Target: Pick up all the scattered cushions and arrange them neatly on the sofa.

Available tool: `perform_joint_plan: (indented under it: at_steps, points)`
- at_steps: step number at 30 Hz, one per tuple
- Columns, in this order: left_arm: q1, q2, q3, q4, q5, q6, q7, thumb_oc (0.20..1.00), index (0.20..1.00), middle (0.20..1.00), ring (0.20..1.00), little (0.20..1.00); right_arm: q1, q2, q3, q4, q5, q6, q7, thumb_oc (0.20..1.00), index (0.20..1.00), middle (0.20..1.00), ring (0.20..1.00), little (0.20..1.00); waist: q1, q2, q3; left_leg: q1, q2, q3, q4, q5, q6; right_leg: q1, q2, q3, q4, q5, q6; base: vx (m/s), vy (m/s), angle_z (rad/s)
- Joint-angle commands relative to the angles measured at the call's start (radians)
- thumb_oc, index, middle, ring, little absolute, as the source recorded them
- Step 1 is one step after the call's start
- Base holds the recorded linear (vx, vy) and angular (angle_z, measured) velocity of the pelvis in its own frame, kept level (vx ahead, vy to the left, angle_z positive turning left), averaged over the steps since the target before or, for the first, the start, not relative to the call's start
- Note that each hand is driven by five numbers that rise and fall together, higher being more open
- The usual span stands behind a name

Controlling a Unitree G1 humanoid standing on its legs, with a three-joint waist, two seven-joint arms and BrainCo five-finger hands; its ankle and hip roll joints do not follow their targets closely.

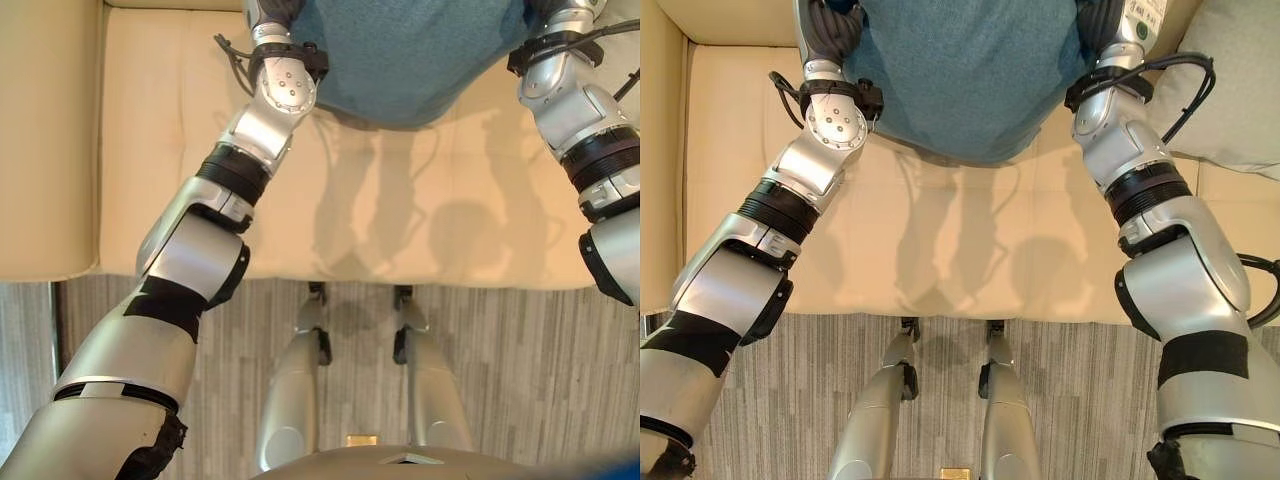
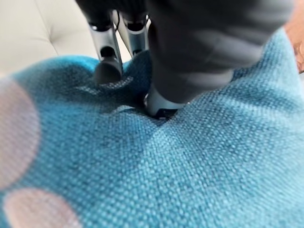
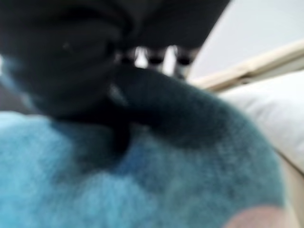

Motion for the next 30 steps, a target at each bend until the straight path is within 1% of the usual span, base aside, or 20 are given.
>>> perform_joint_plan:
  at_steps: [1,7,8,9,10,11,13,14,18,20,22,26,27,29,30]
  points:
    - [-0.156,-0.068,-0.053,0.085,0.048,-0.013,0.006,0.2,0.2,0.2,0.2,0.2,-0.146,0.017,0.024,0.061,-0.066,0.008,-0.055,0.2,0.2,0.2,0.2,0.2,-0.002,-0.045,-0.008,0.019,-0.052,-0.047,0.071,-0.177,-0.054,0.037,0.016,0.026,-0.037,-0.034,0.041,0.02,-0.004,0.07]
    - [-0.215,-0.076,-0.066,0.152,0.052,-0.002,0.012,0.2,0.2,0.2,0.2,0.2,-0.194,0.003,0.082,0.164,-0.099,0.041,-0.059,0.2,0.2,0.2,0.2,0.2,0.004,-0.044,-0.018,0.022,-0.054,-0.046,0.012,-0.143,-0.069,0.03,0.018,0.012,-0.054,-0.026,0.05,0.02,0.006,0.09]
    - [-0.223,-0.076,-0.068,0.163,0.051,0.001,0.008,0.592,0.592,0.592,0.592,0.592,-0.197,0.006,0.086,0.182,-0.095,0.048,-0.059,0.382,0.382,0.382,0.382,0.382,0.005,-0.044,-0.02,0.023,-0.055,-0.046,0.007,-0.142,-0.069,0.03,0.018,0.01,-0.055,-0.026,0.05,0.02,0.019,0.09]
    - [-0.232,-0.078,-0.068,0.172,0.046,0.004,0.009,1.0,1.0,1.0,1.0,1.0,-0.2,0.01,0.076,0.186,-0.083,0.049,-0.068,0.52,0.52,0.52,0.52,0.52,0.006,-0.044,-0.02,0.023,-0.055,-0.046,0.003,-0.14,-0.069,0.027,0.017,0.007,-0.058,-0.024,0.051,0.02,0.012,0.06]
    - [-0.242,-0.081,-0.067,0.179,0.038,0.005,0.008,1.0,1.0,1.0,1.0,1.0,-0.203,0.011,0.072,0.2,-0.07,0.053,-0.071,0.705,0.705,0.705,0.705,0.705,0.007,-0.044,-0.021,0.021,-0.056,-0.046,0.003,-0.139,-0.069,0.026,0.015,0.004,-0.06,-0.021,0.052,0.02,0.008,0.06]
    - [-0.257,-0.08,-0.069,0.2,0.024,0.0,0.0,1.0,1.0,1.0,1.0,1.0,-0.206,0.022,0.075,0.234,-0.049,0.058,-0.061,1.0,1.0,1.0,1.0,1.0,0.009,-0.046,-0.022,0.02,-0.058,-0.05,-0.003,-0.138,-0.071,0.026,0.013,0.0,-0.066,-0.016,0.056,0.01,0.007,0.04]
    - [-0.267,-0.075,-0.073,0.206,0.018,-0.001,-0.004,1.0,1.0,1.0,1.0,1.0,-0.218,0.03,0.085,0.248,-0.045,0.063,-0.053,1.0,1.0,1.0,1.0,1.0,0.009,-0.048,-0.021,0.018,-0.059,-0.049,-0.001,-0.138,-0.07,0.025,0.013,0.001,-0.068,-0.014,0.056,0.01,0.015,0.04]
    - [-0.28,-0.066,-0.08,0.208,0.023,-0.003,-0.012,1.0,1.0,1.0,1.0,1.0,-0.217,0.029,0.108,0.276,-0.067,0.068,-0.043,1.0,1.0,1.0,1.0,1.0,0.009,-0.051,-0.025,0.015,-0.061,-0.048,-0.002,-0.137,-0.071,0.026,0.011,-0.004,-0.075,-0.009,0.061,0.01,0.011,0.03]
    - [-0.286,-0.065,-0.088,0.211,0.013,-0.007,-0.022,1.0,1.0,1.0,1.0,1.0,-0.221,0.025,0.098,0.291,-0.049,0.073,-0.047,1.0,1.0,1.0,1.0,1.0,0.007,-0.055,-0.032,0.014,-0.064,-0.045,-0.004,-0.14,-0.07,0.027,0.009,-0.004,-0.081,-0.003,0.064,0.01,0.009,0.03]
    - [-0.286,-0.059,-0.084,0.213,0.009,-0.005,-0.025,1.0,1.0,1.0,1.0,1.0,-0.215,0.011,0.087,0.291,-0.043,0.078,-0.065,1.0,1.0,1.0,1.0,1.0,0.007,-0.057,-0.037,0.015,-0.066,-0.043,-0.005,-0.144,-0.069,0.031,0.008,-0.003,-0.088,0.0,0.067,0.0,0.0,0.0]
    - [-0.289,-0.042,-0.077,0.205,0.013,-0.002,-0.02,1.0,1.0,1.0,1.0,1.0,-0.212,-0.019,0.067,0.285,-0.047,0.09,-0.09,1.0,1.0,1.0,1.0,1.0,0.006,-0.06,-0.043,0.013,-0.067,-0.043,-0.001,-0.147,-0.069,0.036,0.006,-0.006,-0.095,0.005,0.073,0.0,0.0,0.0]
    - [-0.292,-0.031,-0.072,0.203,0.012,-0.003,-0.015,1.0,1.0,1.0,1.0,1.0,-0.203,-0.045,0.055,0.283,-0.05,0.097,-0.105,1.0,1.0,1.0,1.0,1.0,0.003,-0.062,-0.047,0.015,-0.067,-0.044,-0.002,-0.15,-0.067,0.037,0.006,-0.005,-0.099,0.008,0.075,0.0,0.0,0.0]
    - [-0.298,-0.015,-0.072,0.212,0.006,-0.003,-0.015,1.0,1.0,1.0,1.0,1.0,-0.196,-0.071,0.044,0.277,-0.045,0.098,-0.118,1.0,1.0,1.0,1.0,1.0,-0.002,-0.065,-0.054,0.015,-0.067,-0.042,-0.002,-0.152,-0.067,0.038,0.006,-0.005,-0.101,0.013,0.08,0.0,0.0,0.0]
    - [-0.301,-0.01,-0.076,0.215,0.007,-0.002,-0.017,1.0,1.0,1.0,1.0,1.0,-0.195,-0.081,0.044,0.279,-0.042,0.098,-0.118,1.0,1.0,1.0,1.0,1.0,-0.004,-0.066,-0.057,0.016,-0.066,-0.039,-0.003,-0.153,-0.067,0.038,0.006,-0.004,-0.104,0.013,0.079,0.0,0.0,0.0]
    - [-0.3,0.005,-0.076,0.21,0.012,-0.002,-0.019,1.0,1.0,1.0,1.0,1.0,-0.192,-0.098,0.046,0.276,-0.038,0.099,-0.117,1.0,1.0,1.0,1.0,1.0,-0.006,-0.069,-0.06,0.016,-0.067,-0.036,0.001,-0.159,-0.064,0.04,0.004,-0.003,-0.105,0.013,0.08,0.0,0.0,0.0]
